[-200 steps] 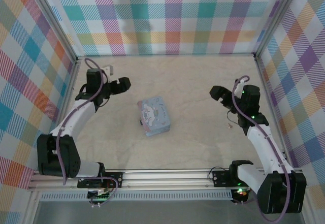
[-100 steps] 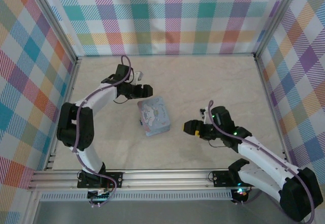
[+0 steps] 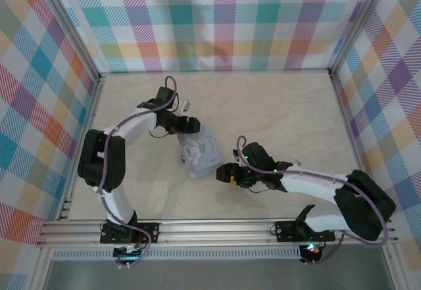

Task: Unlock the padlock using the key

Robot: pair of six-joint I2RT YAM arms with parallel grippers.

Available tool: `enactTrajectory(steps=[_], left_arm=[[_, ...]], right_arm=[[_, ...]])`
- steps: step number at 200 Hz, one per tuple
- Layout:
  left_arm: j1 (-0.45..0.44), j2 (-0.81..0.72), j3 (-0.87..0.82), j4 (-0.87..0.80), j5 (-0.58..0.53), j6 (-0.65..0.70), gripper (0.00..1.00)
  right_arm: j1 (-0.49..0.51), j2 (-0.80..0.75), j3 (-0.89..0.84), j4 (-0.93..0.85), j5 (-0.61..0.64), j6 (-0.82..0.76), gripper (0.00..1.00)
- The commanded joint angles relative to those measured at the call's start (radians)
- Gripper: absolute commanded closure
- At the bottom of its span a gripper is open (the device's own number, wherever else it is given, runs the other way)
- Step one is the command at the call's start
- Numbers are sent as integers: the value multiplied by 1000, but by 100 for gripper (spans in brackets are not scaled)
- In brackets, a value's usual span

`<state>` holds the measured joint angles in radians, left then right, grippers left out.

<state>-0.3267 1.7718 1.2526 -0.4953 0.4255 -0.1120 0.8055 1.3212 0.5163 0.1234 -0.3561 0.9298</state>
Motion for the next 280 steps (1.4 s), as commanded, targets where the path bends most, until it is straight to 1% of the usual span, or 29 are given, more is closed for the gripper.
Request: enactTrajectory(steps=[1,22,56,94,113,138,141,149,175,207,280], left_arm=[[-11,-86,-55,-16,6,-19,27],[-11,-143,-111,-6,-7,-51,27],[-24,-250,-252,76,-16,-146,28],[-42,-383,-412,158,-40,-236,30],[-53,-460,-484,189,-65,-282,31],[-62,-554,-568,208,-90,-340,32],[-64,-565,-580,244,-91,-349,32],[-68,-588,-608,268,-91,-373,33],[-91,-634,-662,325,-109,-440,35],[-133,-612,-653,381,-143,-476,36],[-258,-345,-481,482,-196,-496,37]], right_arm=[[6,49,57,119,-17,30,27],[6,90,92,122,1,27,30],[4,157,153,99,28,8,32],[-15,209,234,33,66,-39,35],[-37,243,272,20,48,-57,35],[-52,292,342,-33,33,-103,38],[-52,298,350,-40,33,-108,38],[-55,315,372,-59,31,-121,38],[-77,376,432,-96,-8,-147,44],[-98,409,478,-148,-5,-187,45],[-232,391,516,-242,-9,-271,43]])
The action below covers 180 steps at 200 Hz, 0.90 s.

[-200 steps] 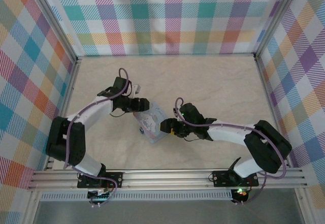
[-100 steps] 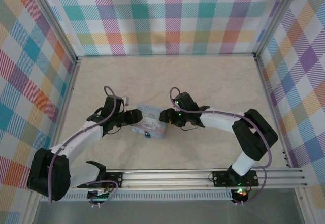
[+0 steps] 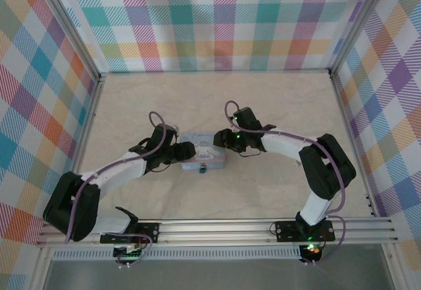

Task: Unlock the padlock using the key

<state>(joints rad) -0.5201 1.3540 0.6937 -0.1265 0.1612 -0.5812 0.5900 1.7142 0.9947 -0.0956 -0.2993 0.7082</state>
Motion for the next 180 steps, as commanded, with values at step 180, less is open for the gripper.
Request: enactTrajectory(steps=[180], left_arm=[[-96,175,243,11,-102,-19,21]], right_arm=[[-165,-65,60,-142,-12,-130,19]])
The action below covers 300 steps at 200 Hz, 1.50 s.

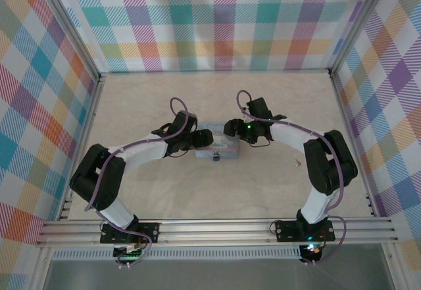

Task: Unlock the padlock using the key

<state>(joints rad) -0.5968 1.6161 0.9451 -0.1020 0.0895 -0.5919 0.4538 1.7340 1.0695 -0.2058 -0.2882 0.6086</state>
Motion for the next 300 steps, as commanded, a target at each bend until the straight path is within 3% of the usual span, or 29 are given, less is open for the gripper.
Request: enactTrajectory(steps=[1,62,106,151,179,237,255,300], left_arm=[[-20,-92,-10,-15,-31,-7,21],[-20,-374,-136,-166,-160,1,15],[-29,-533,-194,-286,-101,-38,17],[-141,-638,-220,-323,-57,-75,20],[-282,-628,-218,-273,-103,-106,21],[-535,-430,-23,-296,-290,-67,21],[-580,-344,51,-318,-312,-47,22],[-621,-236,103,-291,-297,-59,22]], right_arm=[[-32,-89,-18,-33,-23,-30,18],[-264,-415,-104,-254,23,-88,16],[-316,-594,-83,-523,249,-103,16],[-401,-621,-106,-663,302,-113,29],[-472,-580,-161,-651,319,-114,37],[-522,-512,-253,-574,318,-98,38],[-534,-492,-271,-554,310,-89,45],[-558,-418,-293,-502,302,-69,52]])
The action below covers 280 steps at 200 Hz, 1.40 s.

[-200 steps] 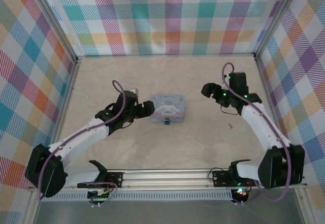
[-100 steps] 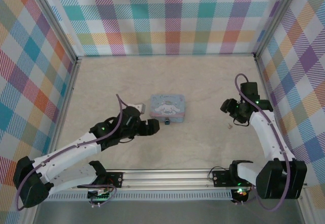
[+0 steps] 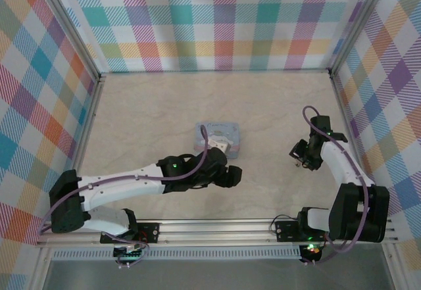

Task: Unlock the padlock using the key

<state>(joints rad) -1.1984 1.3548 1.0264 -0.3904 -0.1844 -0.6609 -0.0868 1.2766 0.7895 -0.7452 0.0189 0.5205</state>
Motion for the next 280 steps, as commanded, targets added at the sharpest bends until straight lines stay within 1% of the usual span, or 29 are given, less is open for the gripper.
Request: enactTrajectory(steps=[1,14,36,50,78,84,95,120,127,150,161,171,178,183,199,231,269,280], left_arm=[[-20,25,22,-3,-22,9,22],[-23,29,16,4,-17,1,22],[-23,27,-1,11,-14,-14,22],[-23,22,-13,18,-11,-21,22],[-23,12,-26,21,-14,-28,22],[-23,11,-28,22,-14,-29,22],[-22,9,-32,22,-14,-29,22],[-23,13,-35,22,-13,-30,22],[-22,15,-35,24,-12,-31,22],[-23,13,-40,24,-15,-39,22],[-22,8,-45,24,-18,-41,22],[-23,2,-47,25,-22,-42,22],[-23,-1,-50,25,-25,-42,22],[-22,-4,-51,25,-26,-44,22],[-23,-12,-54,22,-34,-46,22],[-22,-30,-61,18,-57,-54,21],[-21,-79,-56,-12,-135,-55,20],[-17,-98,-50,-25,-155,-51,19]], right_arm=[[-18,42,-12,38,-5,19,52],[-27,71,-12,53,-10,22,55],[-42,110,-14,75,-11,30,56],[-48,129,-15,86,-17,33,59],[-58,173,-26,112,-19,38,60],[-60,180,-31,119,-20,37,63],[-67,197,-32,129,-27,39,65],[-73,228,-31,142,-41,45,66],[-75,236,-32,147,-48,47,68],[-87,266,-36,161,-87,49,84],[-95,273,-43,172,-97,53,88],[-101,274,-46,180,-110,53,95],[-101,273,-47,181,-120,52,98],[-102,269,-45,180,-127,49,100],[-100,236,-41,169,-148,47,100],[-101,101,-15,117,-191,42,100],[-101,-73,41,38,-272,20,100],[-101,-123,60,25,-313,11,100]])
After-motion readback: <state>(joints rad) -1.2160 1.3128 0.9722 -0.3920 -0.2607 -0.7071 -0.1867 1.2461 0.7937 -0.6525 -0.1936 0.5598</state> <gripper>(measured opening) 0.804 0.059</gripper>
